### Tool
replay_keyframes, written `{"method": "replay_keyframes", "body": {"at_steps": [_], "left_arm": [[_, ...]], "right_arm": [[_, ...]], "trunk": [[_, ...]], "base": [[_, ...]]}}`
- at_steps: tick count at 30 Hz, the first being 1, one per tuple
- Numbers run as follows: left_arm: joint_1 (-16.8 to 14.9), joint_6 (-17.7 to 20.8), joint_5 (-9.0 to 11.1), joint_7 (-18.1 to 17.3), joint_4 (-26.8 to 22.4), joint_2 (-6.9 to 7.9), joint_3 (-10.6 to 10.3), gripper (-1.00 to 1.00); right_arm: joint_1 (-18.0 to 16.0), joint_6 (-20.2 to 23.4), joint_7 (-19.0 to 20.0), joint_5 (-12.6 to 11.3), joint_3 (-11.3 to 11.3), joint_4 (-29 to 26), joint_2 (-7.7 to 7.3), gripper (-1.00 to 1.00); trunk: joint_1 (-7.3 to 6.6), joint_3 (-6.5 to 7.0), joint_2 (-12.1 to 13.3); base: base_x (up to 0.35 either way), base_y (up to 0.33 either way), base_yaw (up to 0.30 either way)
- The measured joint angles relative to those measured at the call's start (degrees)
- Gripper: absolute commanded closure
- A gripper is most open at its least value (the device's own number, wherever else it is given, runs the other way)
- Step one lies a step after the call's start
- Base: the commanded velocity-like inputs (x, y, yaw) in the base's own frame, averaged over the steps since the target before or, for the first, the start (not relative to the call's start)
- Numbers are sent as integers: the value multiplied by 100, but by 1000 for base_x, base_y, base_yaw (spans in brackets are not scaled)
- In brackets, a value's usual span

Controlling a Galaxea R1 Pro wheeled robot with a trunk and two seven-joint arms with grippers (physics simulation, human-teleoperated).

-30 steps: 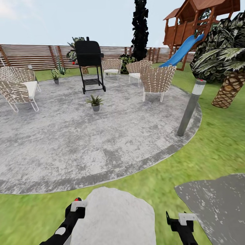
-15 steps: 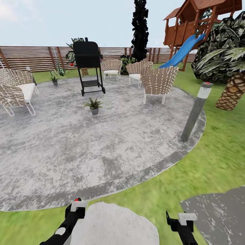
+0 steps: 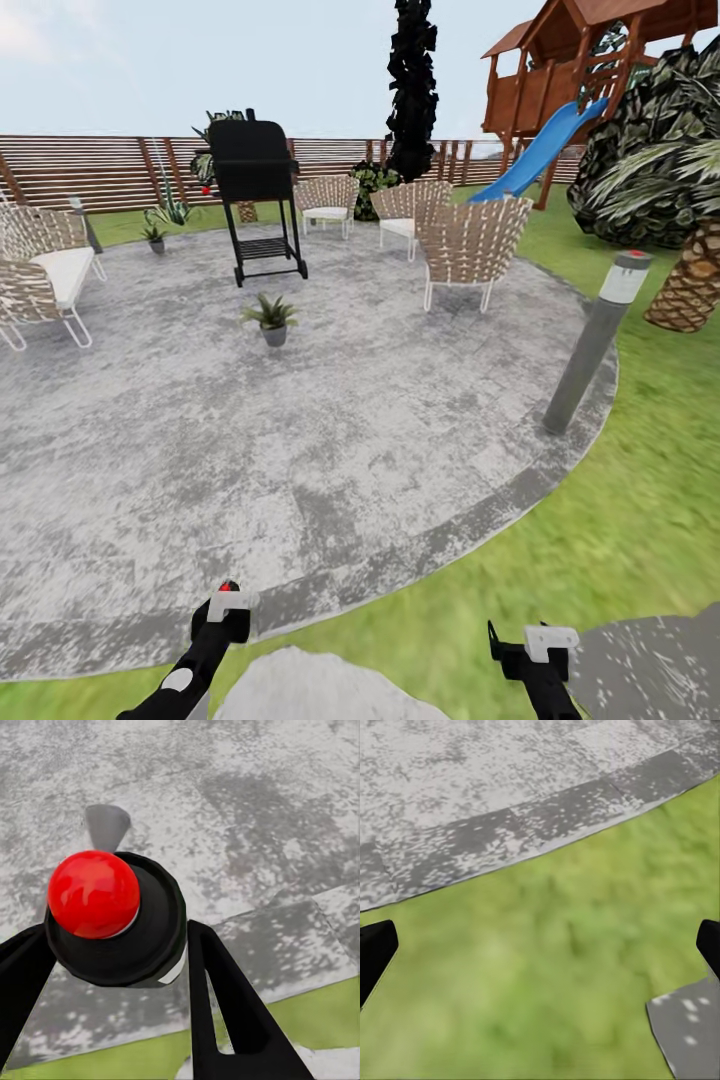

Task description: Pick up the pesticide atomizer in the garden and spray insectifuge to fully cover both potted plants in the garden.

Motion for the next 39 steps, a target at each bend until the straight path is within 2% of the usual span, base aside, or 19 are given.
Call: {"method": "replay_keyframes", "body": {"at_steps": [39], "left_arm": [[0, 0, 0, 0, -18, 0, 0, 100]], "right_arm": [[0, 0, 0, 0, 1, 0, 0, -100]], "trunk": [[0, 0, 0]], "base": [[339, 0, 0]]}}
